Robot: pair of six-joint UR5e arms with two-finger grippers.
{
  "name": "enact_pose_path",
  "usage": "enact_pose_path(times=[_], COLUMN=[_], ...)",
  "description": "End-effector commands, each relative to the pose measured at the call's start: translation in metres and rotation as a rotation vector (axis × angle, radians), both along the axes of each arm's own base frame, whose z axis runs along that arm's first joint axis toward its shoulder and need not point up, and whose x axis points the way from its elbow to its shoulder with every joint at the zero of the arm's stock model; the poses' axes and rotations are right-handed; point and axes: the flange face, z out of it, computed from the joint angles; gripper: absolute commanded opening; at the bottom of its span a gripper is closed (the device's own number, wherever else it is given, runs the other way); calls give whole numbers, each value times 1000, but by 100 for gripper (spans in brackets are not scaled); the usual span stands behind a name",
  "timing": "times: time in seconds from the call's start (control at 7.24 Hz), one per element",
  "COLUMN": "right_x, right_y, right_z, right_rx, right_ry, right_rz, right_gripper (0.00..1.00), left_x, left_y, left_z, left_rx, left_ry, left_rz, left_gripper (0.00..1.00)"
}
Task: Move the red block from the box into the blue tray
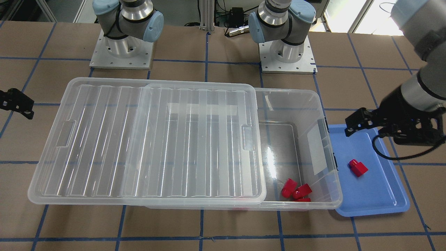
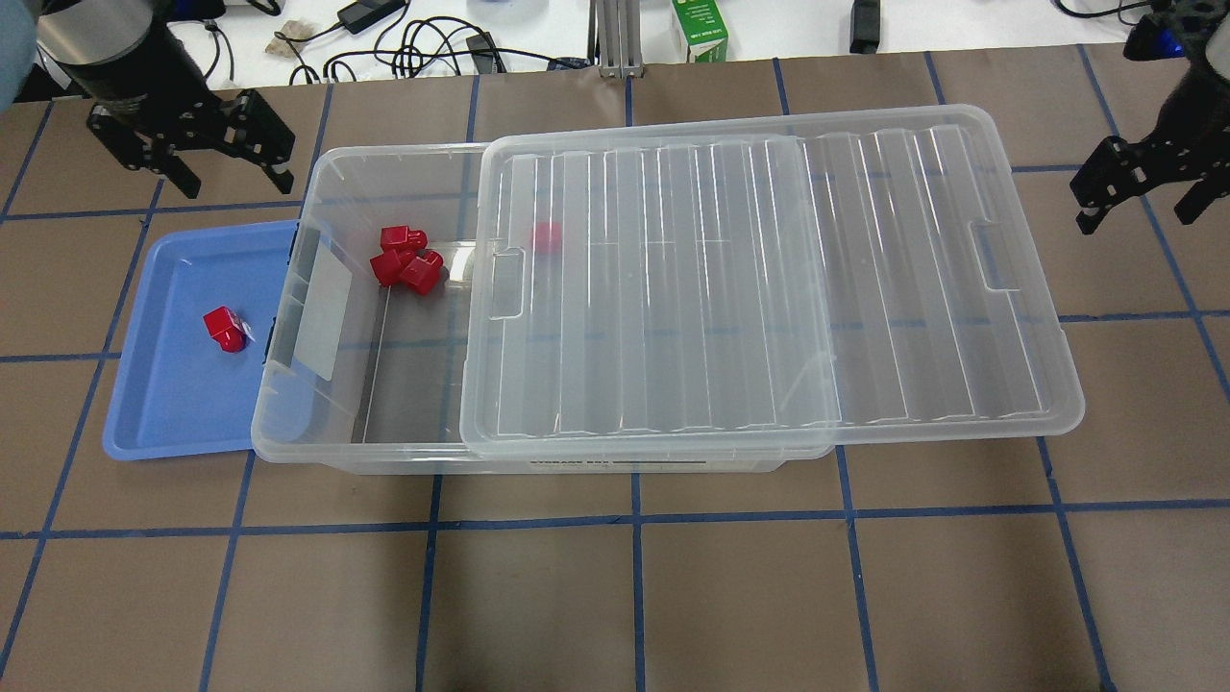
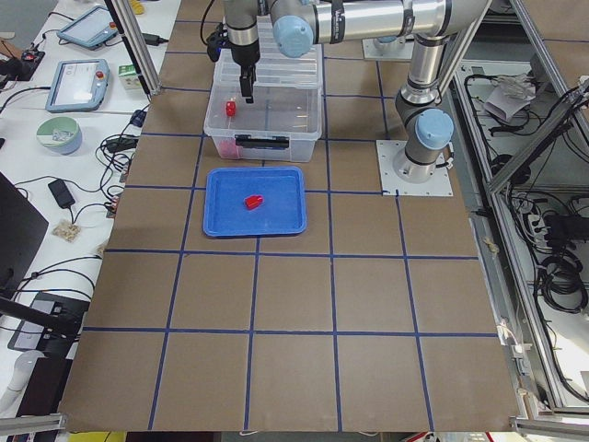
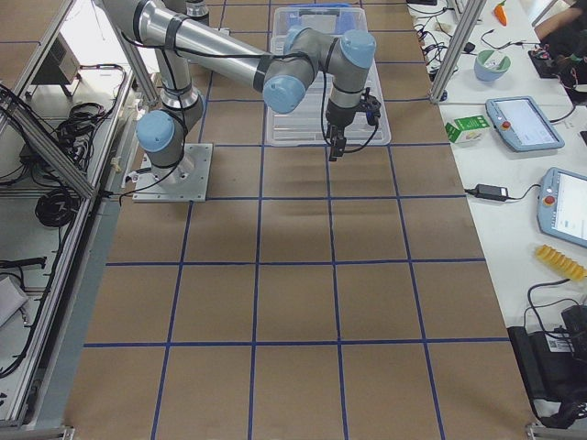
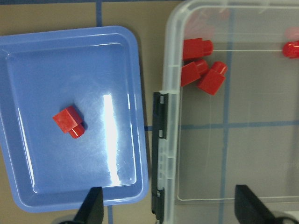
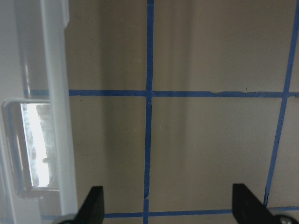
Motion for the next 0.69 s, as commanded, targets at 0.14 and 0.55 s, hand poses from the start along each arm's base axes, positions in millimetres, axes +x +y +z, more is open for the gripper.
enact_pose_path(times=[0.14, 0.55], right_x=[3, 12], right_y=[8, 8], right_z=[-26, -30], right_rx=[31, 39], right_ry=[-6, -24], right_rz=[-2, -2], right_gripper=[98, 99], left_x=[-55, -67], left_y=[39, 45], left_z=[32, 43], left_rx=[-52, -84], left_ry=[-4, 11], left_rz=[-66, -91], left_gripper=[100, 100])
